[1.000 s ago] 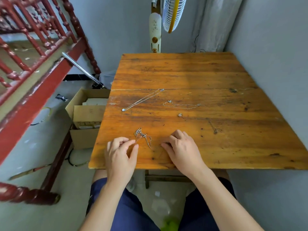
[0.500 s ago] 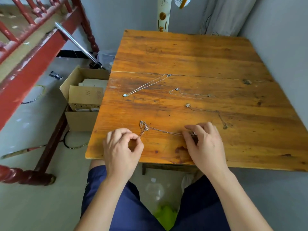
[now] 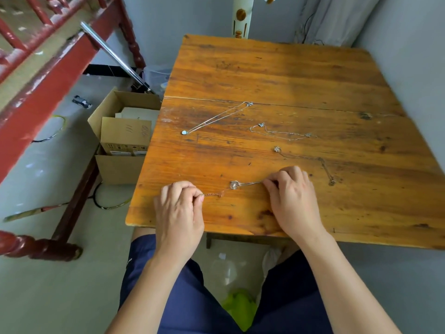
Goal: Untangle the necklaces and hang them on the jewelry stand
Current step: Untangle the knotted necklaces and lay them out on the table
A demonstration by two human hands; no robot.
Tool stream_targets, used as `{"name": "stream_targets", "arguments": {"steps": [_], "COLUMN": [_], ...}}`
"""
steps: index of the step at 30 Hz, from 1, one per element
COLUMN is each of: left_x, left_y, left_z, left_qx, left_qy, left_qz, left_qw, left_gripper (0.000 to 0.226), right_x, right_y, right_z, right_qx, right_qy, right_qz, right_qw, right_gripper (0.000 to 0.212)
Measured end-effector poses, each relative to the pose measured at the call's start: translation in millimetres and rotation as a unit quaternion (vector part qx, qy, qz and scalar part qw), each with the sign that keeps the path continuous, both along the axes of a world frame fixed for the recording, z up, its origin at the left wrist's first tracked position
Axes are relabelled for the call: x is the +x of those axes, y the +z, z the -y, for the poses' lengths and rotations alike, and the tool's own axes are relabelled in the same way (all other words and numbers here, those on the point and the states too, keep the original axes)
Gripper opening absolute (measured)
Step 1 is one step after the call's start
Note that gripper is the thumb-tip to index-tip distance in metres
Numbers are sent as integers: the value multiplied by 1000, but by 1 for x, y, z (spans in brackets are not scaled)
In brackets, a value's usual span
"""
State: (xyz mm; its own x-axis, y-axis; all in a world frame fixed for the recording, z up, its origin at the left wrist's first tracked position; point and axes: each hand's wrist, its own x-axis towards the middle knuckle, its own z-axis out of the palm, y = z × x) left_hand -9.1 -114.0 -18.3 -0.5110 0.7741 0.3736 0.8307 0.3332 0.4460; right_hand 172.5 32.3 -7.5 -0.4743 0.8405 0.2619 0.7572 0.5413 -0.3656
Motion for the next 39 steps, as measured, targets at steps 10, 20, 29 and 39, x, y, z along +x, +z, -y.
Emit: {"name": "stream_targets", "arguments": {"steps": [10,20,29,39], "left_x": [3,2,5,-6], "left_y": [1,2,23,34], "left_z": [-1,-4,-21,-34], "left_qx": [-6,-16,-23,45], "left_qy": [15,24,112,132], "left_qz": [-5,-4,-5,182], "left_qw": [1000,1000,993,973], "left_gripper": [3,2,7,11], "right_x": [44,42,43,24], "right_y": [2,8,10,22], "right_z": [-9,1,0,-9], "right_qx": [-112,-177,-132,-281], "right_qy": [-58,-61,-41,34], "right_qz": [-106,-224,-230,-383], "right_qw": [986,956,963,879], "right_gripper": [17,5,22,21]}}
